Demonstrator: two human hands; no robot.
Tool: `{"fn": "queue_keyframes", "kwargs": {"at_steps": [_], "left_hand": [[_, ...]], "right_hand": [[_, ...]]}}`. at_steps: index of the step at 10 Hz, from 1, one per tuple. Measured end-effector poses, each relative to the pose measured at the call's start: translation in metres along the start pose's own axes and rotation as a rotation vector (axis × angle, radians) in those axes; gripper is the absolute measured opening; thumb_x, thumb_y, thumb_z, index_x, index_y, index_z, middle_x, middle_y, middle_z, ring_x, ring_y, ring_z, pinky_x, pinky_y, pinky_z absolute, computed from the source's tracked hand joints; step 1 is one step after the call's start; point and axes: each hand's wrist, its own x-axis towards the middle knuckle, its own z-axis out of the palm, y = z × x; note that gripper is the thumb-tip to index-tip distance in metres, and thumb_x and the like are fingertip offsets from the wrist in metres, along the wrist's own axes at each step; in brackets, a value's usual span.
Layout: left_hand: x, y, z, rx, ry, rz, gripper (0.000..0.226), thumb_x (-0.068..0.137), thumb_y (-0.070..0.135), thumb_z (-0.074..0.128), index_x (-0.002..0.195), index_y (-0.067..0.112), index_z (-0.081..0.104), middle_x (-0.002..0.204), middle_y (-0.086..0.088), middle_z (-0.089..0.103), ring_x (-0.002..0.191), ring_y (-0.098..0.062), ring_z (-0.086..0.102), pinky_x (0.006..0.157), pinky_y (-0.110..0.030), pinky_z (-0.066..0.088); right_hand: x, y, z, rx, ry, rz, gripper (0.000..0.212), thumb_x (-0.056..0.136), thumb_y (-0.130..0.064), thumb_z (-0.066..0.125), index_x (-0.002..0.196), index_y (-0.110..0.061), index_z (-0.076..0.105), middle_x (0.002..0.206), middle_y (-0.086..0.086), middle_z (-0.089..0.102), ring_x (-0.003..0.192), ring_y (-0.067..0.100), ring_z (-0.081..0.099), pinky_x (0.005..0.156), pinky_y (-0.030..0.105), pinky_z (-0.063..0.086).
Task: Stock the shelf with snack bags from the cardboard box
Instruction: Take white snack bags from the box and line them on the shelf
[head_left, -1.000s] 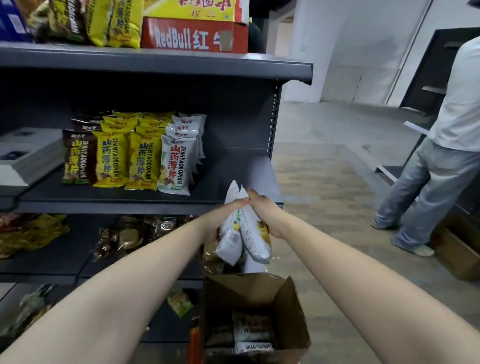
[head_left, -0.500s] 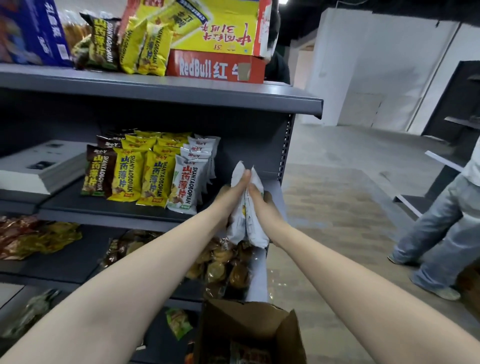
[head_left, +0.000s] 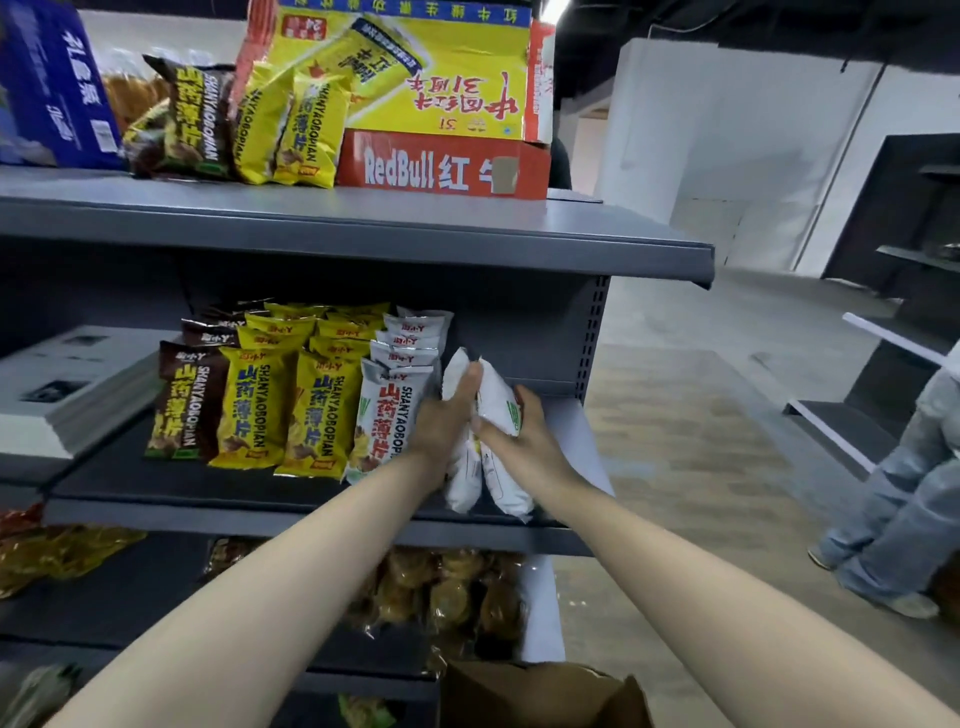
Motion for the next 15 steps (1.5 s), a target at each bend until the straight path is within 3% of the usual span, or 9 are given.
{"fn": "queue_keyframes", "kwargs": {"at_steps": [1, 2, 4, 5, 6, 8, 10, 12, 15], "left_hand": [[0.049, -0.014, -0.017, 0.008, -0.003, 0.007, 0.063, 0.094, 0.046, 0.046, 0.142, 0.006, 0.033, 0.142, -0.012, 0.044, 0.122, -0.022, 0.046, 0.073, -0.008, 0.038], [0.077, -0.017, -0.033, 0.028, -0.003, 0.034, 0.076, 0.089, 0.058, 0.046, 0.147, 0.014, 0.026, 0.148, -0.005, 0.037, 0.135, -0.023, 0.037, 0.097, -0.028, 0.030], [0.109, -0.011, -0.072, -0.035, 0.007, 0.172, 0.058, 0.088, 0.059, 0.046, 0.128, 0.017, 0.052, 0.120, 0.003, 0.062, 0.116, -0.019, 0.056, 0.098, -0.036, 0.044], [0.117, -0.005, -0.082, -0.117, 0.002, 0.157, 0.058, 0.084, 0.061, 0.048, 0.123, 0.018, 0.053, 0.109, 0.012, 0.063, 0.100, -0.004, 0.062, 0.085, -0.025, 0.051], [0.126, -0.005, -0.089, -0.146, 0.000, 0.182, 0.031, 0.092, 0.052, 0.046, 0.112, 0.029, 0.050, 0.089, 0.025, 0.056, 0.065, 0.021, 0.058, 0.053, -0.001, 0.045], [0.143, 0.003, -0.095, -0.215, -0.067, 0.159, 0.065, 0.086, 0.063, 0.048, 0.136, 0.022, 0.046, 0.128, 0.003, 0.060, 0.115, -0.013, 0.058, 0.102, -0.039, 0.045], [0.156, 0.008, -0.098, -0.257, -0.055, 0.169, 0.092, 0.064, 0.074, 0.052, 0.142, 0.027, 0.038, 0.138, 0.004, 0.052, 0.125, -0.018, 0.051, 0.109, -0.044, 0.037], [0.165, 0.003, -0.103, -0.310, -0.077, 0.206, 0.075, 0.072, 0.069, 0.054, 0.138, 0.032, 0.044, 0.133, 0.009, 0.056, 0.121, -0.015, 0.055, 0.108, -0.043, 0.038], [0.167, 0.002, -0.102, -0.320, -0.059, 0.189, 0.085, 0.067, 0.070, 0.057, 0.141, 0.033, 0.039, 0.135, 0.011, 0.054, 0.121, -0.012, 0.054, 0.107, -0.043, 0.039]], "right_hand": [[0.024, 0.005, 0.011, 0.056, 0.096, 0.008, 0.066, 0.087, -0.036, 0.066, 0.140, -0.024, 0.029, 0.119, -0.022, 0.052, 0.113, 0.000, 0.053, 0.081, 0.008, 0.041], [0.053, 0.010, 0.017, 0.070, 0.231, 0.023, 0.066, 0.088, -0.032, 0.066, 0.142, -0.018, 0.030, 0.124, -0.011, 0.053, 0.115, 0.007, 0.054, 0.084, 0.011, 0.041], [0.101, 0.019, 0.021, -0.076, 0.332, 0.030, 0.076, 0.088, -0.026, 0.066, 0.146, -0.012, 0.019, 0.133, 0.002, 0.046, 0.117, 0.014, 0.049, 0.088, 0.021, 0.038], [0.122, 0.020, 0.024, -0.161, 0.375, 0.031, 0.080, 0.087, -0.028, 0.068, 0.147, -0.011, 0.018, 0.145, 0.007, 0.037, 0.130, 0.020, 0.041, 0.095, 0.022, 0.034], [0.140, 0.020, 0.030, -0.261, 0.396, 0.024, 0.082, 0.086, -0.031, 0.068, 0.147, -0.010, 0.017, 0.148, 0.011, 0.032, 0.132, 0.025, 0.039, 0.098, 0.026, 0.035], [0.175, 0.018, 0.044, -0.423, 0.447, 0.071, 0.070, 0.086, -0.032, 0.064, 0.138, -0.008, 0.024, 0.140, 0.014, 0.035, 0.124, 0.038, 0.043, 0.096, 0.045, 0.043], [0.209, 0.026, 0.059, -0.545, 0.494, 0.124, 0.074, 0.087, -0.030, 0.062, 0.142, -0.004, 0.021, 0.138, 0.017, 0.032, 0.125, 0.040, 0.037, 0.095, 0.048, 0.039], [0.232, 0.043, 0.075, -0.605, 0.554, 0.152, 0.085, 0.088, -0.031, 0.062, 0.149, -0.004, 0.009, 0.141, 0.018, 0.023, 0.123, 0.037, 0.030, 0.094, 0.048, 0.039], [0.256, 0.063, 0.086, -0.727, 0.585, 0.210, 0.100, 0.080, -0.046, 0.065, 0.149, -0.012, 0.001, 0.143, 0.017, 0.015, 0.122, 0.036, 0.028, 0.092, 0.052, 0.039]]}}
